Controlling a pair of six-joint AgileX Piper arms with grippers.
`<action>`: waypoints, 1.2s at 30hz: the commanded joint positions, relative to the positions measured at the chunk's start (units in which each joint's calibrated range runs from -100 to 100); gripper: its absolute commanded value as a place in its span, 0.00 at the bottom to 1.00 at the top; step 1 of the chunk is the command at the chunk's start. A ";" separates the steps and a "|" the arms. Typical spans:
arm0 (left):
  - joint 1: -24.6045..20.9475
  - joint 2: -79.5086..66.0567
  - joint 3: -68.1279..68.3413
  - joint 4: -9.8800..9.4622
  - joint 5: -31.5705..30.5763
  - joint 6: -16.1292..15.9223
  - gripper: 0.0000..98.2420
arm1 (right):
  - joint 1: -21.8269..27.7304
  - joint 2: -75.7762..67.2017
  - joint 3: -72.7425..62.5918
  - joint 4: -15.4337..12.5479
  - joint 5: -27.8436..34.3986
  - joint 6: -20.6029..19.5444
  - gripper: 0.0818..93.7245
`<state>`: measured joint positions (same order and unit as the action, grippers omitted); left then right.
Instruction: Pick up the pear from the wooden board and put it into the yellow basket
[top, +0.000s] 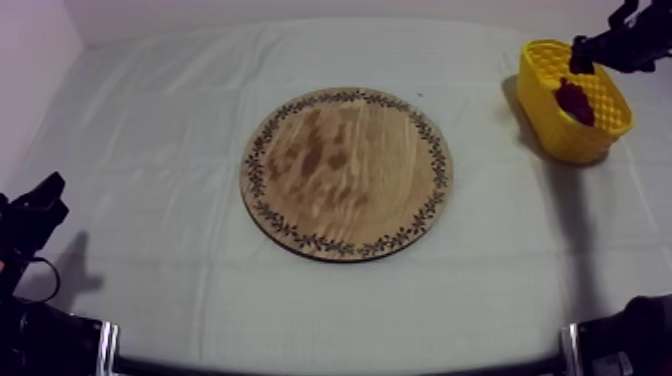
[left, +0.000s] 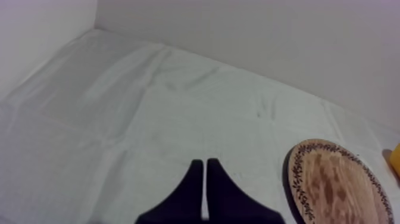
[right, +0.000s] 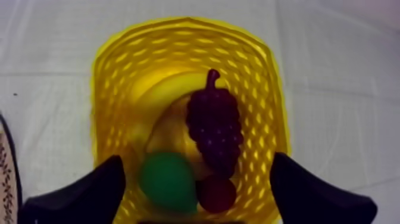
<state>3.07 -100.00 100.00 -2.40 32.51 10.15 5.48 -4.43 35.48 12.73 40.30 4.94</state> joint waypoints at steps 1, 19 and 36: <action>0.01 0.00 0.00 -0.02 -0.01 -0.01 0.00 | -0.35 -9.93 10.63 -0.35 -4.39 0.37 0.71; 0.01 0.00 0.00 -0.02 -0.01 -0.01 0.00 | -2.82 -57.73 47.81 -4.19 -16.43 1.73 0.58; 0.01 0.00 0.00 -0.02 -0.01 -0.01 0.00 | -6.24 -85.99 63.95 -14.41 -8.79 9.49 0.01</action>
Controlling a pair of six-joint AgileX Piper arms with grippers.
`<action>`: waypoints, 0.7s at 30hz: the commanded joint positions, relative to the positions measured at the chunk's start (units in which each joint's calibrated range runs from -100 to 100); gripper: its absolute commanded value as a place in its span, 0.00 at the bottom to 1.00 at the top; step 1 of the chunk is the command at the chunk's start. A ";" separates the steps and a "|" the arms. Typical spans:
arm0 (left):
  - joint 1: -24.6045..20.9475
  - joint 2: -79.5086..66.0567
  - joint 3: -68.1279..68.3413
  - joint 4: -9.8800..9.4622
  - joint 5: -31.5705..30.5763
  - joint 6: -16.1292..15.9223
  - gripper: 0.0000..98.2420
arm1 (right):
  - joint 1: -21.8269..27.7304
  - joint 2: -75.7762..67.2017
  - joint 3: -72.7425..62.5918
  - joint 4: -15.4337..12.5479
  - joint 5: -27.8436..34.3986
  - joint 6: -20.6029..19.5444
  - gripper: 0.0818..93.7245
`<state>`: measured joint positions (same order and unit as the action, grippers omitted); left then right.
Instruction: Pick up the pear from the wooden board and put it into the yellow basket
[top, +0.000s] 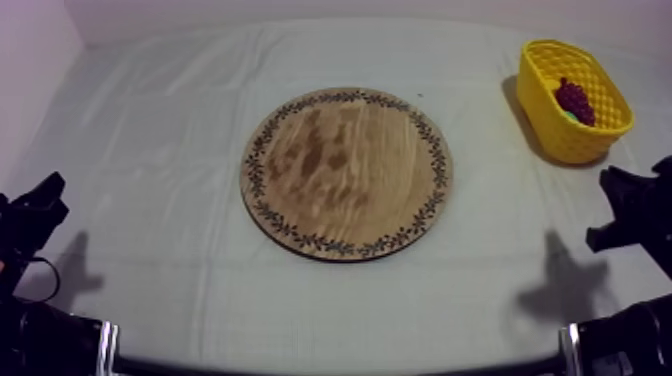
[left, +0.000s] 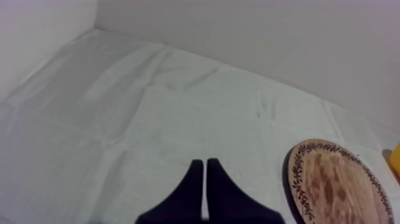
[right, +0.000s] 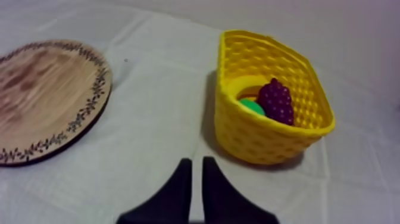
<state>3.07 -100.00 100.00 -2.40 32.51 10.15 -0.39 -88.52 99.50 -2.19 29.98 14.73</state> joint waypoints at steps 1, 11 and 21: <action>0.01 0.00 0.00 -0.02 -0.01 -0.01 0.00 | -0.76 -2.56 -0.03 0.60 2.34 -0.43 0.01; 0.01 0.00 0.00 -0.02 -0.01 -0.01 0.00 | -2.14 -7.03 0.16 0.66 5.40 -2.61 0.01; 0.01 0.00 0.00 -0.02 -0.01 -0.01 0.00 | -2.07 -7.23 0.27 0.66 5.74 -2.73 0.00</action>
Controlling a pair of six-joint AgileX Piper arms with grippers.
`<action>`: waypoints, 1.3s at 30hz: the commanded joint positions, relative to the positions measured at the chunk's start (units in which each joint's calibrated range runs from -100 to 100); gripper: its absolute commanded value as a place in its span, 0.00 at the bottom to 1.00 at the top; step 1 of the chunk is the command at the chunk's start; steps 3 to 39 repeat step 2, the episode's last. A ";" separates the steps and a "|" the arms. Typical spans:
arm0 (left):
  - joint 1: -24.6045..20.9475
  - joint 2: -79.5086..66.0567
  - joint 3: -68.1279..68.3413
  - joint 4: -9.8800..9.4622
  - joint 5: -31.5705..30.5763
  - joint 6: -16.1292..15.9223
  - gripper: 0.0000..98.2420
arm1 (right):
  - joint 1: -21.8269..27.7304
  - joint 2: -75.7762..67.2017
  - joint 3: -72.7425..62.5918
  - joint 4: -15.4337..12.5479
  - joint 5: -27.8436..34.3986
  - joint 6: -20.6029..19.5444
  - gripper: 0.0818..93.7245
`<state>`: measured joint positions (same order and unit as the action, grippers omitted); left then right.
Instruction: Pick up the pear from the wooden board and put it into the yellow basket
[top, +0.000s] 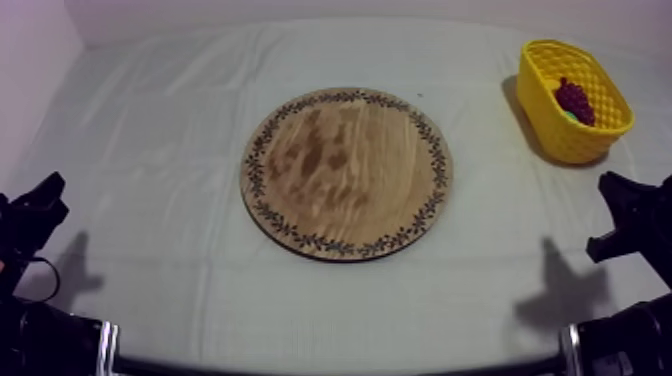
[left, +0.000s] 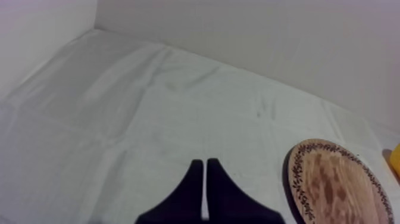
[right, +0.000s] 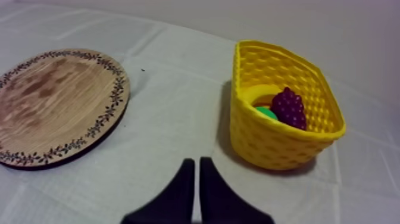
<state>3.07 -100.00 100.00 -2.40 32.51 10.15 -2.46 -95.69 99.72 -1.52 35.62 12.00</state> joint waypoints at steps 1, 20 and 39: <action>0.01 0.00 0.00 -0.02 -0.01 -0.01 0.00 | 0.00 -0.06 0.05 -0.02 0.10 0.00 0.00; 0.01 0.00 0.00 -0.02 -0.01 -0.01 0.00 | 0.00 -0.06 0.05 -0.02 0.10 0.00 0.00; 0.01 0.00 0.00 -0.02 -0.01 -0.01 0.00 | 0.00 -0.06 0.05 -0.02 0.10 0.00 0.00</action>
